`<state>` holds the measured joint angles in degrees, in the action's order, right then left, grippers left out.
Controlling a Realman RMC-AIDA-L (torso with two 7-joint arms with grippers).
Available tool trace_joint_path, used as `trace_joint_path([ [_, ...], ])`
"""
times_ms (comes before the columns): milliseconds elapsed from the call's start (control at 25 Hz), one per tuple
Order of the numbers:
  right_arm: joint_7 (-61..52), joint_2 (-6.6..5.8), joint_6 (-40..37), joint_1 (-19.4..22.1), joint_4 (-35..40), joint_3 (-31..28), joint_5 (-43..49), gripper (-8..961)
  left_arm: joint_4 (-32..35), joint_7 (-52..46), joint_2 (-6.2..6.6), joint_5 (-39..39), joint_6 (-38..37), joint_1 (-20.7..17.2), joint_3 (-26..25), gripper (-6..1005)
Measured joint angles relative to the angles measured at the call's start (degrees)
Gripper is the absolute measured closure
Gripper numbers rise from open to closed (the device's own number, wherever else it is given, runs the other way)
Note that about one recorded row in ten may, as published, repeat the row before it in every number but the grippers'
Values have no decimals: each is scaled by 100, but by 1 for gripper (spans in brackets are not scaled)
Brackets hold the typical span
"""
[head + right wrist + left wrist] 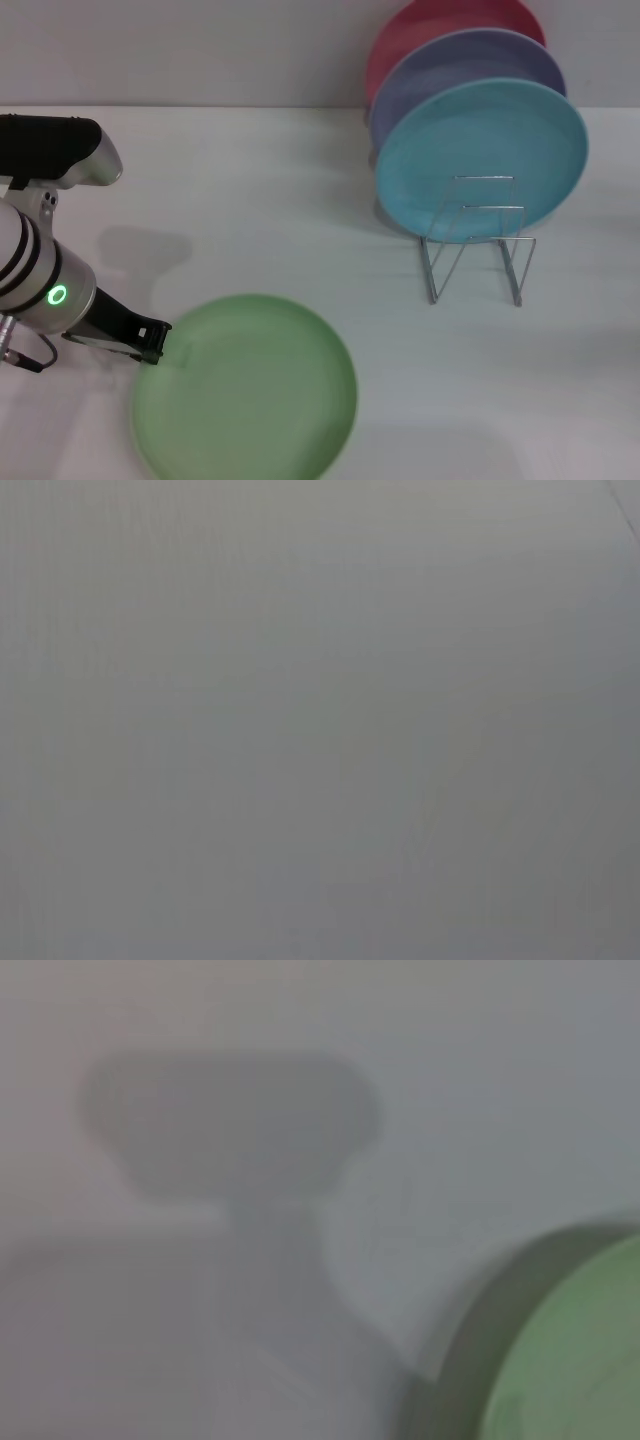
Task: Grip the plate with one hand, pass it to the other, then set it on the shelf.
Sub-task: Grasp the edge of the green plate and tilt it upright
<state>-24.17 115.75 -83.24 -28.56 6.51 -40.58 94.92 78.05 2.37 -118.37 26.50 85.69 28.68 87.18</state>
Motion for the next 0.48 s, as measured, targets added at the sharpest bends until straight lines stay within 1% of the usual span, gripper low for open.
trace_joint_path([
  [120,0,0,0,0,0,-3,0,253,17,4,0,-5,-1,0,-7,939],
  [360,0,0,0,-9,0,-11,0,254,78,7,13,-2,-122,-1,-107,970],
  [480,0,0,0,-10,0,-12,0,254,102,73,17,3,-210,-6,-249,975],
])
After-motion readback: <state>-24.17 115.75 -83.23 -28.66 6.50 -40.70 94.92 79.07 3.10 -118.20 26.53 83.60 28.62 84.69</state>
